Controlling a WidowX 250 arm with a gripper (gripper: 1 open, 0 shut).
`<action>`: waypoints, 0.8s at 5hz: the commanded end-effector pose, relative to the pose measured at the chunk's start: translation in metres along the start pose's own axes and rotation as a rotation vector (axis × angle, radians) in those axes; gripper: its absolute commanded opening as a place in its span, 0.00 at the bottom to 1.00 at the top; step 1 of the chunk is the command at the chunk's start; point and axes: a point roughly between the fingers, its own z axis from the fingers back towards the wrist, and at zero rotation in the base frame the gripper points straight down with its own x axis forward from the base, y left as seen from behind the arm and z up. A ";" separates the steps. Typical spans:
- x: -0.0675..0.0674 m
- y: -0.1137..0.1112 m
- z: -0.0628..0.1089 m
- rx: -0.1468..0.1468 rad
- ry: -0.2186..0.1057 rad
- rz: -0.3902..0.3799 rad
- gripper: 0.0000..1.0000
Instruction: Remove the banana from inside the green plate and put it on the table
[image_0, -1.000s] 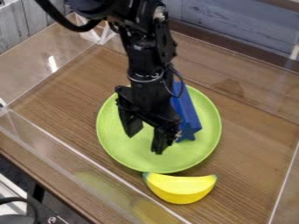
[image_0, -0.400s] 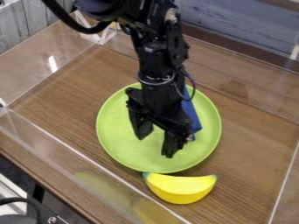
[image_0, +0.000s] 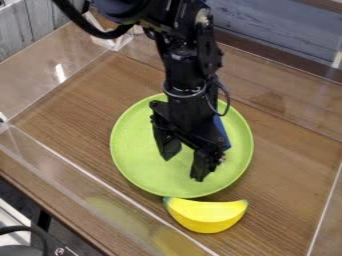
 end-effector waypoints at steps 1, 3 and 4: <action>0.009 -0.004 0.008 0.001 -0.043 -0.015 1.00; 0.011 -0.014 0.004 -0.005 -0.039 -0.037 1.00; 0.012 -0.021 0.003 -0.007 -0.042 -0.054 1.00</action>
